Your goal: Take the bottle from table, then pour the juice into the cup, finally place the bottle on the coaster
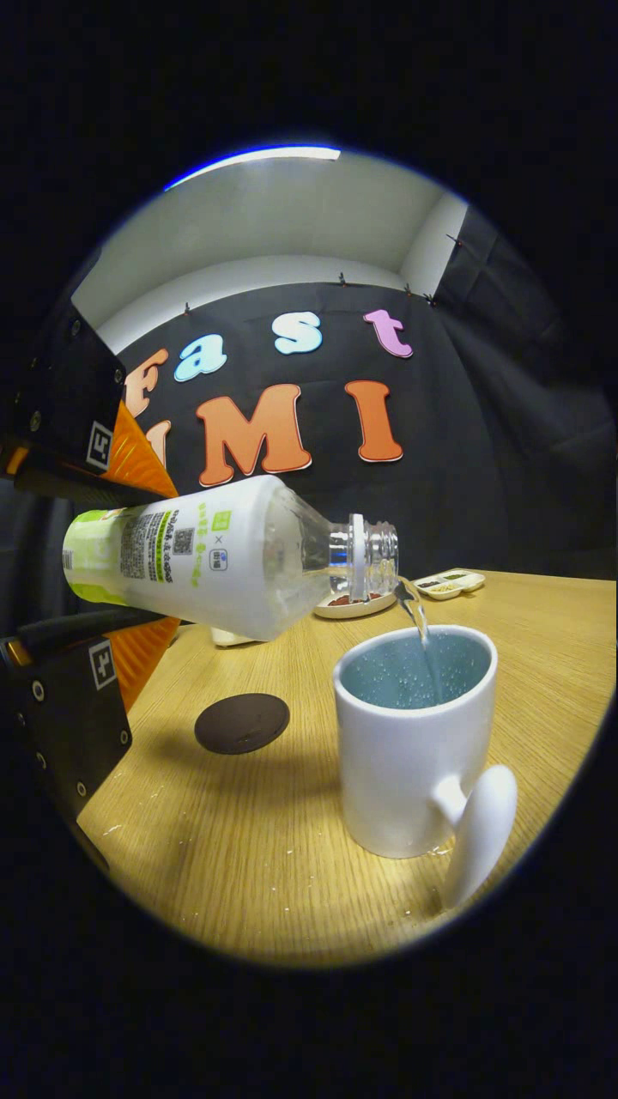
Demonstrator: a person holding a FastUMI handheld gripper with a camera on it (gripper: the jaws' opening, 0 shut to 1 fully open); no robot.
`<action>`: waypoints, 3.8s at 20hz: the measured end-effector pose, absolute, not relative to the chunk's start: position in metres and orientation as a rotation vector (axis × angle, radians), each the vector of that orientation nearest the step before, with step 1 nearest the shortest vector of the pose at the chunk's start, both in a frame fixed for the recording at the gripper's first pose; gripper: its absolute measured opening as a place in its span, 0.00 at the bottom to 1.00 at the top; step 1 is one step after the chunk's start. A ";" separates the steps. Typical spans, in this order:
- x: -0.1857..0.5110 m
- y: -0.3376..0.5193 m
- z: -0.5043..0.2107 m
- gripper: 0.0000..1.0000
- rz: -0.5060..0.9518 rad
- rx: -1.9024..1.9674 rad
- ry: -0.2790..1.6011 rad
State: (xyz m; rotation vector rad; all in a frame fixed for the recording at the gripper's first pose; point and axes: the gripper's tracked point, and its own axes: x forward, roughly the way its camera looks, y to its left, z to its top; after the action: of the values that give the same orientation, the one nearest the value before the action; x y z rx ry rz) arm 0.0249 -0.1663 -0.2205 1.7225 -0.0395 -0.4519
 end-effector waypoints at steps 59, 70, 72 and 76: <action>0.041 -0.193 -0.183 0.57 -0.466 2.116 -0.187; 0.042 -0.198 -0.179 0.57 -0.471 2.178 -0.219; 0.041 -0.199 -0.177 0.57 -0.471 2.187 -0.224; 0.043 -0.203 -0.176 0.57 -0.471 2.203 -0.233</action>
State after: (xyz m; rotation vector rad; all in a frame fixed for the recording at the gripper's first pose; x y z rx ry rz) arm 0.0431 -0.2027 -0.1760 2.2033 -0.2333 -0.4711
